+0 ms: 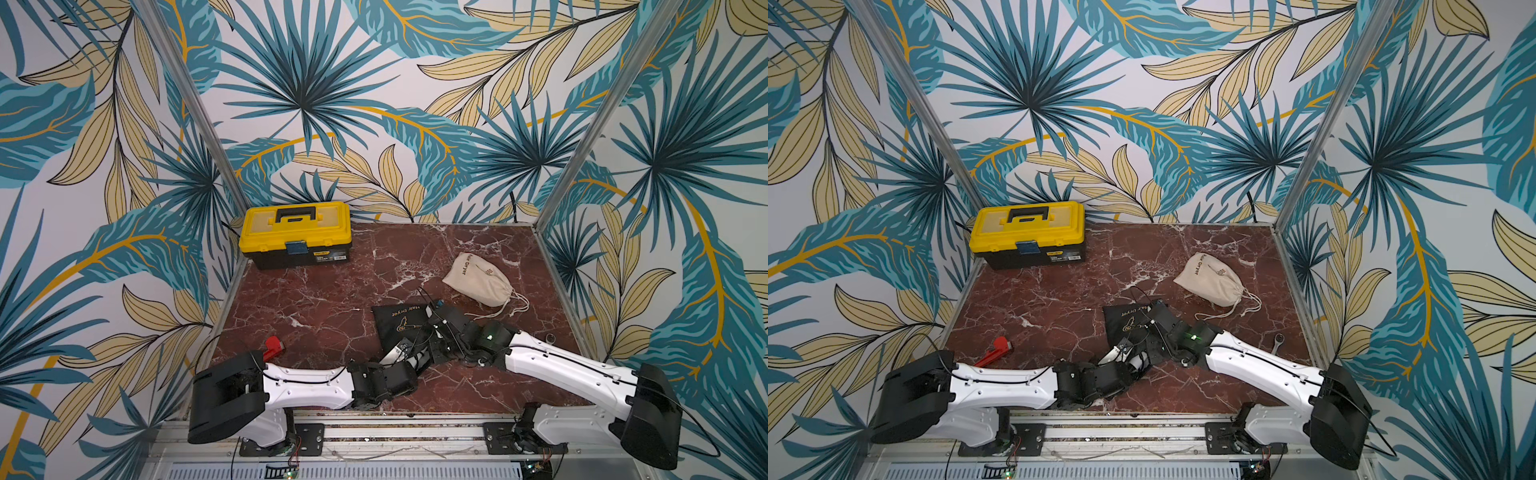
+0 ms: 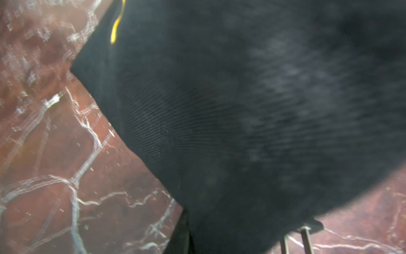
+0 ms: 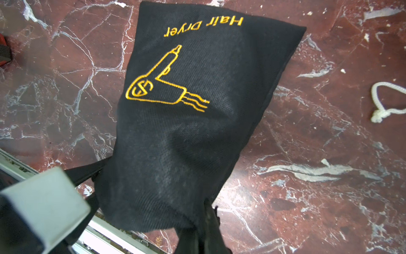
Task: Pack away hair dryers
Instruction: Pick up the drawstring bag from the center of the board.
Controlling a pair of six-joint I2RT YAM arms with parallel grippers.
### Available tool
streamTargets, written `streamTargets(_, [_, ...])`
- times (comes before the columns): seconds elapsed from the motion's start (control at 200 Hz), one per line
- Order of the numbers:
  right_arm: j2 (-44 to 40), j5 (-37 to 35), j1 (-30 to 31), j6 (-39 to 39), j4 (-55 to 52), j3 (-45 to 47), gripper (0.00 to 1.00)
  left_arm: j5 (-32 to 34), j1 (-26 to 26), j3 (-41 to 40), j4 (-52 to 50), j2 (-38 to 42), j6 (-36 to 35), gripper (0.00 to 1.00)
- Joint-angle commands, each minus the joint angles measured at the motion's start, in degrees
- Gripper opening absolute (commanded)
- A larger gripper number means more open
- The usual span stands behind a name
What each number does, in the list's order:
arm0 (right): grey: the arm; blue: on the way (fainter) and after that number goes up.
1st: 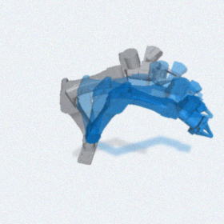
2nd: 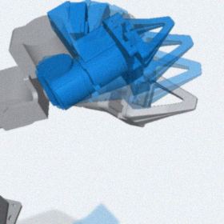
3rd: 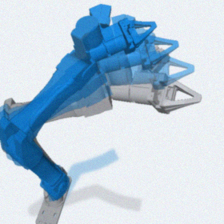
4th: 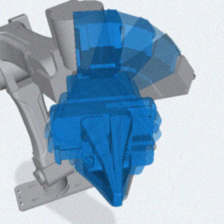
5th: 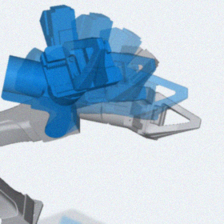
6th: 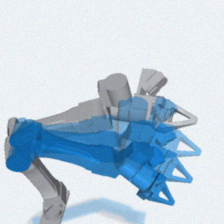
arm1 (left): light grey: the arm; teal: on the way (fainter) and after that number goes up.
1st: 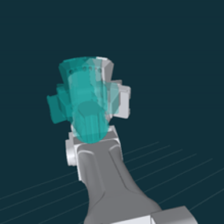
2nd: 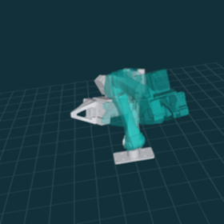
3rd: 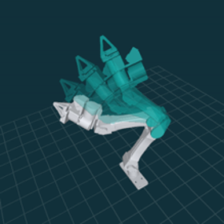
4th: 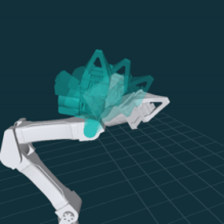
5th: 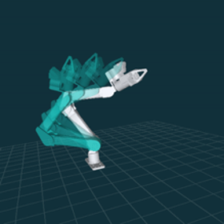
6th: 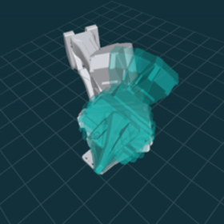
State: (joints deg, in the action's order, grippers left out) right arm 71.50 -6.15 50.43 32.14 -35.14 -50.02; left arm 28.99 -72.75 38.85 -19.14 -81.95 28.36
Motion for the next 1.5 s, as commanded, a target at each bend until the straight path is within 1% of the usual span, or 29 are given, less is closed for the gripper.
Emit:
streamTargets(0.0, [-1.8,1.0,-0.5,0.0,-3.0,0.7,0.00,2.7,0.1,2.4,-1.6,3.9,-0.4,0.03])
streamTargets(0.025, [-2.3,1.1,-0.7,-0.2,-3.8,0.6,0.00,3.3,0.1,2.4,-2.5,5.2,-0.4,0.00])
streamTargets(0.135, [-4.7,2.3,-2.7,-1.4,-7.6,-1.4,0.00,5.4,0.2,3.0,-6.5,12.6,-1.2,0.00])
streamTargets(0.21, [-6.6,4.8,-4.0,-2.7,-10.0,-3.5,0.00,5.7,1.2,4.4,-8.4,18.3,-4.0,0.00])
streamTargets(0.225, [-6.8,5.4,-5.8,-3.0,-10.4,-4.2,0.00,5.6,1.6,4.7,-8.5,19.4,-4.7,0.00])
streamTargets(0.265, [-7.4,7.2,-7.3,-3.8,-12.0,-6.1,0.00,4.5,2.6,5.6,-8.3,22.1,-7.0,0.00])
streamTargets(0.315, [-7.8,8.4,-8.9,-4.9,-14.5,-9.2,0.00,1.3,5.0,7.4,-9.4,24.7,-9.1,0.00])
streamTargets(0.401, [-7.5,9.4,-10.7,-6.8,-17.8,-14.9,0.00,-3.3,8.6,11.8,-13.1,26.5,-11.4,0.00])
streamTargets(0.541, [-4.5,10.1,-12.5,-9.7,-22.7,-24.4,0.01,-6.1,11.1,20.9,-21.5,24.4,-15.1,0.00])
streamTargets(0.636, [-2.9,10.6,-14.1,-11.6,-24.6,-27.4,0.02,-8.3,13.4,24.7,-25.4,23.2,-15.8,0.00])
streamTargets(0.791, [-1.8,10.8,-16.7,-12.9,-24.8,-24.4,0.03,-15.5,19.9,22.7,-27.5,22.8,-14.3,0.00])
streamTargets(0.966, [-1.3,13.6,-17.0,-12.5,-22.4,-21.4,0.03,-18.7,22.1,21.3,-27.4,21.3,-13.5,0.00])
streamTargets(1.076, [-1.4,17.5,-17.3,-11.8,-21.8,-21.4,0.03,-22.2,23.4,22.4,-27.4,20.7,-13.4,0.00])
streamTargets(1.177, [-3.0,18.8,-17.3,-11.2,-21.4,-20.4,0.04,-22.5,24.1,22.7,-27.4,21.1,-13.3,0.00])
streamTargets(1.232, [-3.6,17.8,-17.7,-11.1,-20.8,-19.2,0.05,-22.2,24.5,22.4,-27.2,20.8,-13.4,0.00])
streamTargets(1.372, [-1.8,18.5,-18.7,-11.4,-18.7,-18.2,0.05,-24.2,25.5,22.5,-25.9,17.4,-13.8,0.00])
streamTargets(1.497, [-0.1,14.7,-19.0,-13.1,-16.5,-18.8,0.03,-23.1,26.4,23.9,-24.9,14.3,-15.1,0.00])
